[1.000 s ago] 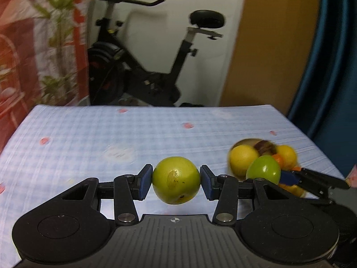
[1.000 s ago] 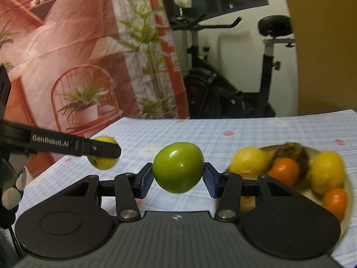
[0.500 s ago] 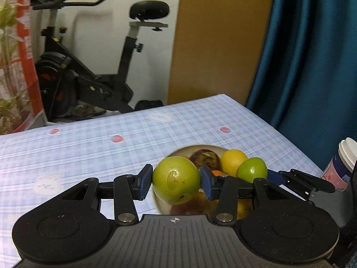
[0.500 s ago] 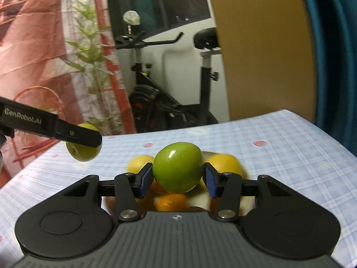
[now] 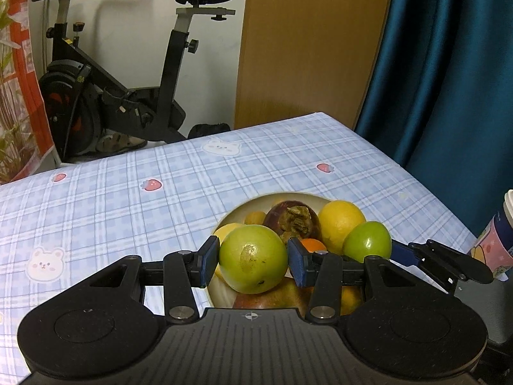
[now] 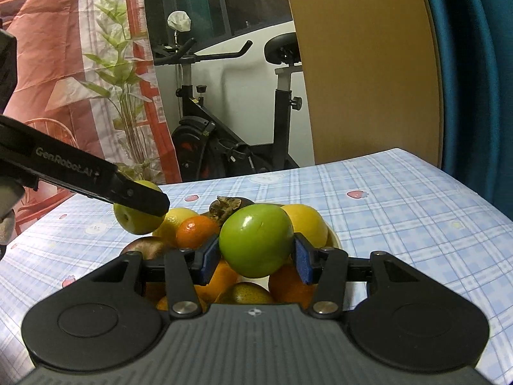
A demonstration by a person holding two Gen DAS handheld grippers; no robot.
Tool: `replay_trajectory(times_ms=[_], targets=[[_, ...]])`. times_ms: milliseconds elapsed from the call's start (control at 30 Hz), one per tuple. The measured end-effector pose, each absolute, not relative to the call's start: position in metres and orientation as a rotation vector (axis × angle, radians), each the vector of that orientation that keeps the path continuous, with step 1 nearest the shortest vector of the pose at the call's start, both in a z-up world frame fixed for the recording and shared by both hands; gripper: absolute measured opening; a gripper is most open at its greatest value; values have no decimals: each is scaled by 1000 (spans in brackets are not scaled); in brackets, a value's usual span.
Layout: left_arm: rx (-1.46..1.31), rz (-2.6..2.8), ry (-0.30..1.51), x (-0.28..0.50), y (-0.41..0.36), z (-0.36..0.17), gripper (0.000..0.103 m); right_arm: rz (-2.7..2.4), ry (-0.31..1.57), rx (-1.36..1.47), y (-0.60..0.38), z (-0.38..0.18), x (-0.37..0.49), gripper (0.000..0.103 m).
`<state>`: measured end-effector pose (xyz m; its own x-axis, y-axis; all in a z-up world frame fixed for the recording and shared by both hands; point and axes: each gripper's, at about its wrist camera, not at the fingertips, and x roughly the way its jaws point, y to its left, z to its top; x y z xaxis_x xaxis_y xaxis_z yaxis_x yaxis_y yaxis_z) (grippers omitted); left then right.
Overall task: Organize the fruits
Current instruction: 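Lift the green fruit and carry it over the beige plate, then lower the green fruit onto the plate and open both tools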
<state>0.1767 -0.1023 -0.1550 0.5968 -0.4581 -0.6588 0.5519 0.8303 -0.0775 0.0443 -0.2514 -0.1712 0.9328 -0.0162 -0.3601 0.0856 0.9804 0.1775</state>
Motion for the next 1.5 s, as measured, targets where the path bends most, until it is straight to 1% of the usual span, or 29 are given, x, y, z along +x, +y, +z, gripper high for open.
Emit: replay_trajectory(times_ms=[367, 767, 867, 933, 1000, 1067, 1133, 1167, 1200, 1233, 1333, 1400, 1500], targets=[[130, -599, 712, 178, -109, -156, 49, -40, 354, 206, -252, -173, 43, 55], [101, -642, 691, 175, -114, -152, 50, -32, 348, 216, -253, -174, 42, 56], [93, -642, 685, 176, -109, -150, 51, -32, 348, 217, -253, -174, 42, 56], [90, -634, 681, 176, -107, -148, 59, -31, 347, 218, -254, -174, 42, 57], [91, -623, 674, 175, -104, -145, 60, -29, 346, 219, -254, -174, 42, 62], [91, -602, 671, 173, -99, -142, 65, -24, 346, 219, -253, -174, 42, 65], [81, -574, 661, 171, -91, -136, 79, -17, 350, 219, -253, -173, 43, 68], [74, -558, 649, 168, -86, -133, 83, -12, 357, 222, -253, -172, 44, 71], [66, -545, 637, 166, -81, -130, 90, -9, 361, 225, -253, -171, 44, 77], [57, -537, 627, 164, -75, -126, 94, -5, 365, 228, -252, -168, 45, 79], [48, -492, 606, 156, -59, -115, 96, -24, 371, 225, -251, -159, 45, 85], [44, -465, 590, 149, -50, -107, 96, -43, 381, 230, -251, -153, 45, 94], [38, -411, 557, 133, -35, -95, 96, -65, 391, 218, -249, -142, 42, 98]])
